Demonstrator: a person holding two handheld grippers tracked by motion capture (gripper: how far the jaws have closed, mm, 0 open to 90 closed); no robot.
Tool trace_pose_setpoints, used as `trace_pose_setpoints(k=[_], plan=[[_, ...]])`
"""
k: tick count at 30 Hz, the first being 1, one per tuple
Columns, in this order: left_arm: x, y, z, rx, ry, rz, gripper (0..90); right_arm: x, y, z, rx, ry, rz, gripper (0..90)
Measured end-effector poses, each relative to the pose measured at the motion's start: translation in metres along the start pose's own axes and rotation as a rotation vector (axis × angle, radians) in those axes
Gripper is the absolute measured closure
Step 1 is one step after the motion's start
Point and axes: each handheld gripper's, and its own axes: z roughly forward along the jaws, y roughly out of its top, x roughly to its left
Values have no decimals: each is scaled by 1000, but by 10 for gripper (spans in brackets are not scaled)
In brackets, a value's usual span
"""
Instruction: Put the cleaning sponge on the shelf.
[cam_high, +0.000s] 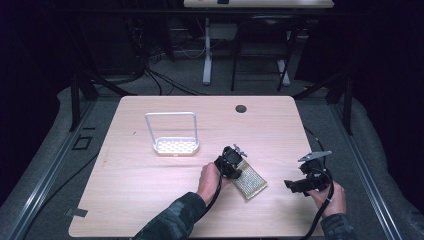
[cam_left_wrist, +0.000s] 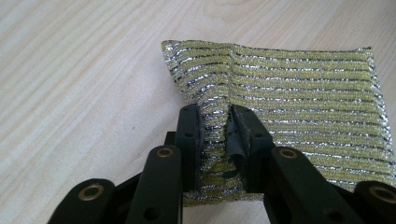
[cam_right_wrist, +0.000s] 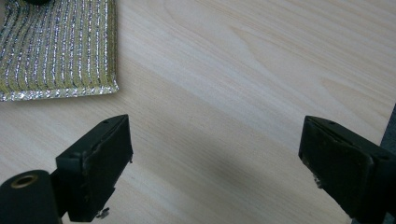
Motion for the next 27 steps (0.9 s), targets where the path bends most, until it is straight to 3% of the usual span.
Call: trace_pose_setpoints(k=[9, 27], plan=[[1, -1, -7, -61, 4, 2, 788, -1, 0, 0, 1, -3, 1, 94], [14, -7, -62, -151, -36, -5, 791, 0, 0, 0, -5, -6, 2, 93]])
